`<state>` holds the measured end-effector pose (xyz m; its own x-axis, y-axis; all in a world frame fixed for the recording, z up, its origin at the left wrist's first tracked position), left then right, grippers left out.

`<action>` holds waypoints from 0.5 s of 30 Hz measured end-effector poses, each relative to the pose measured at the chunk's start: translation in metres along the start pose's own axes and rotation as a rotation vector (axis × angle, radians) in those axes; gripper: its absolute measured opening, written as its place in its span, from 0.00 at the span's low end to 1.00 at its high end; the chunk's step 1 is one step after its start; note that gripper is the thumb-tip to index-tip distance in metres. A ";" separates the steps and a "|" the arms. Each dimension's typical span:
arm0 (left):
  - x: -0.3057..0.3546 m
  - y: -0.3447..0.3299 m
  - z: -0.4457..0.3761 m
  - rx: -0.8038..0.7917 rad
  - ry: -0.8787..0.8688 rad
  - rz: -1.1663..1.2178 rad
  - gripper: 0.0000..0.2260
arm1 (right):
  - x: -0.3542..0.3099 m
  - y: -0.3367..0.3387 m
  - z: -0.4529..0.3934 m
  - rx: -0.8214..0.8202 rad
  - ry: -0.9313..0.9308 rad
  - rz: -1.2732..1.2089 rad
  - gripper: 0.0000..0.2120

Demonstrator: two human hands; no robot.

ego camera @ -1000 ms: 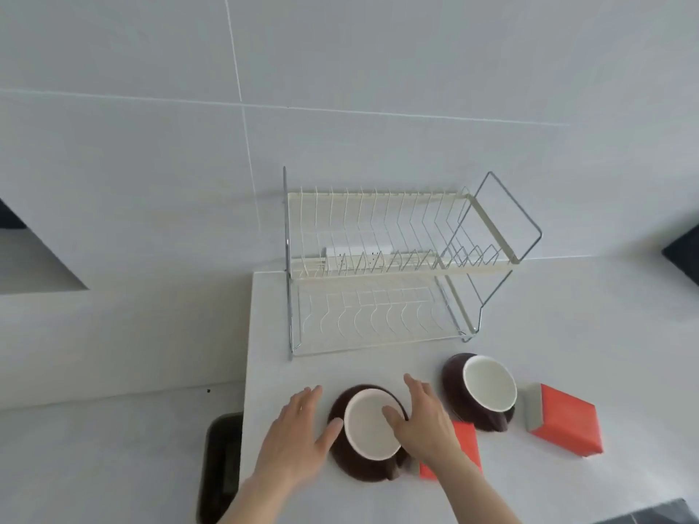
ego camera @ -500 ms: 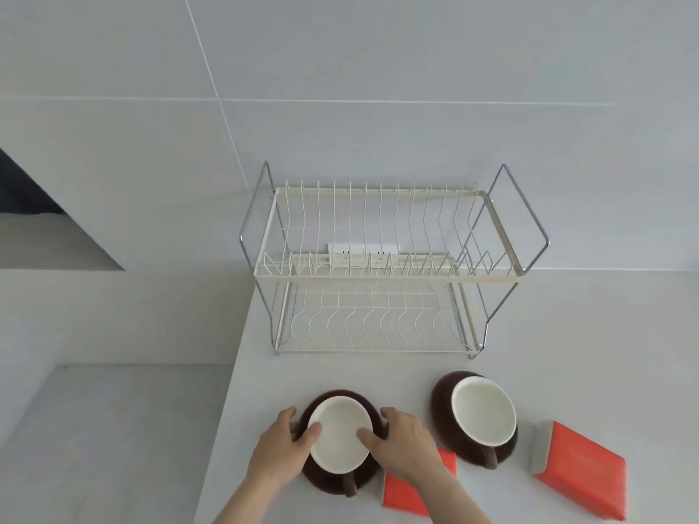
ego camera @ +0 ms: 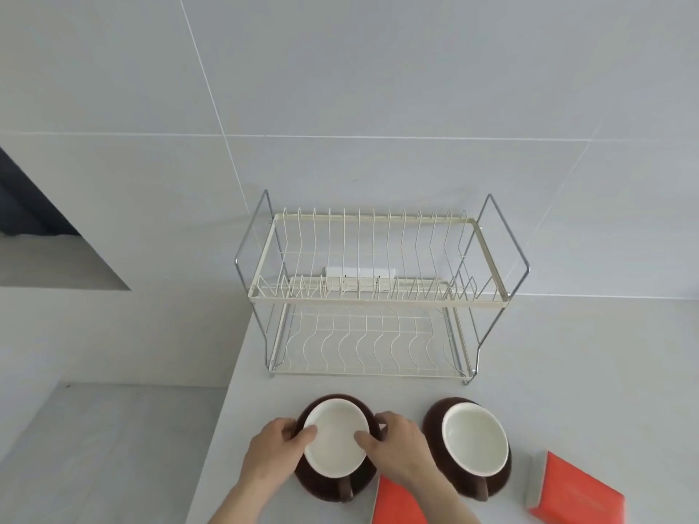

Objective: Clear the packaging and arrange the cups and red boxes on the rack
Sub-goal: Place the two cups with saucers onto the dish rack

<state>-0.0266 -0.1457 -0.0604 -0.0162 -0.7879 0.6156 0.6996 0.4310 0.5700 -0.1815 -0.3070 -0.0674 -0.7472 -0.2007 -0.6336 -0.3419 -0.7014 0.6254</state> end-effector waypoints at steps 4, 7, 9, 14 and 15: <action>0.021 0.011 -0.007 0.006 -0.014 0.126 0.17 | -0.016 0.028 -0.008 0.047 0.016 -0.107 0.15; 0.047 0.020 -0.015 0.012 -0.061 0.174 0.19 | -0.024 0.042 -0.018 0.048 -0.004 -0.206 0.15; 0.064 0.025 -0.021 0.019 -0.088 0.182 0.18 | -0.028 0.050 -0.028 0.055 -0.033 -0.274 0.16; 0.093 0.036 -0.039 0.038 -0.135 0.181 0.20 | -0.041 0.068 -0.046 0.120 -0.083 -0.374 0.11; 0.097 0.037 -0.044 0.040 -0.137 0.182 0.20 | -0.043 0.071 -0.049 0.134 -0.087 -0.395 0.10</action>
<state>0.0289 -0.2257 -0.0031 0.0085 -0.6296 0.7769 0.6710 0.5796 0.4624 -0.1452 -0.3817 -0.0180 -0.5869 0.1284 -0.7994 -0.6786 -0.6166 0.3992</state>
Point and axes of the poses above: each hand's wrist, its own z-axis away from the middle knuckle, its own y-axis out of the back of the hand, x = y × z, the point moved 7 cm from there along -z, towards the middle knuckle, and after that the axes turned 1 degree about x, right-handed, at the moved point
